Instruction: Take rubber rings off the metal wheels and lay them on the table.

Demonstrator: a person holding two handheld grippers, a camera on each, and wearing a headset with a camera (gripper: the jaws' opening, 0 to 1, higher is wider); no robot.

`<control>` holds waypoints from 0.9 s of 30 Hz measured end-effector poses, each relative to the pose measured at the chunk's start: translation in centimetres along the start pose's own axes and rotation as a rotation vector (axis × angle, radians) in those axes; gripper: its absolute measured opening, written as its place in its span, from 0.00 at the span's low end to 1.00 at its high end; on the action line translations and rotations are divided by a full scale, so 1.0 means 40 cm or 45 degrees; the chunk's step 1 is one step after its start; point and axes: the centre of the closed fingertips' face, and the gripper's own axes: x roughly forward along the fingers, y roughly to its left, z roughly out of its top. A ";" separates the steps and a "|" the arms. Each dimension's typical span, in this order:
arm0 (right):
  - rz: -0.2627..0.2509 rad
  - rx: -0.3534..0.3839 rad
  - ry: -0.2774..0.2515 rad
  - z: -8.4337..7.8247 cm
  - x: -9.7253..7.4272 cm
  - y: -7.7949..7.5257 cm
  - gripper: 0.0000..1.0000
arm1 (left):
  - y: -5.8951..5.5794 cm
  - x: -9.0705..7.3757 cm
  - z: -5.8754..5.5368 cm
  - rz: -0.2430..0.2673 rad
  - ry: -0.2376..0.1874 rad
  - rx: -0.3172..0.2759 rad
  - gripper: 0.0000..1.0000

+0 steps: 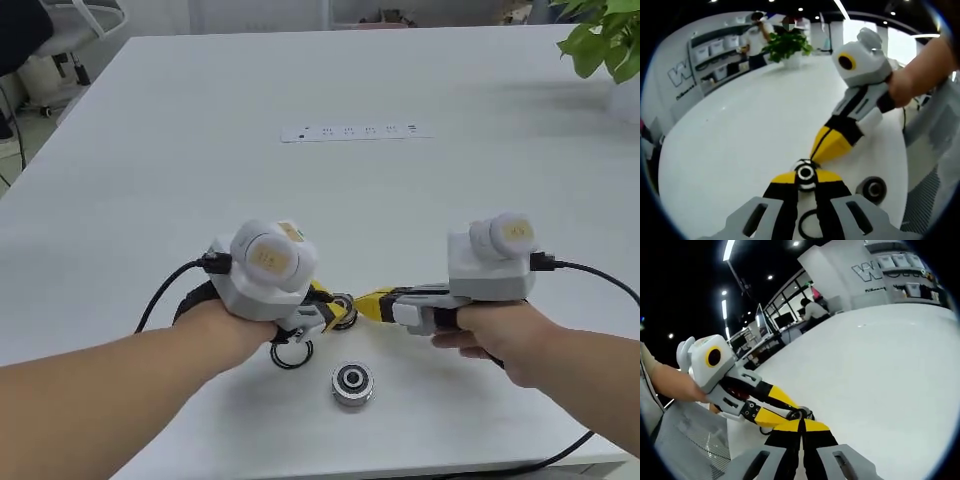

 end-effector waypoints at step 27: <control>0.055 0.014 -0.023 0.021 -0.022 0.040 0.00 | -0.005 -0.009 0.006 -0.039 -0.009 0.001 0.14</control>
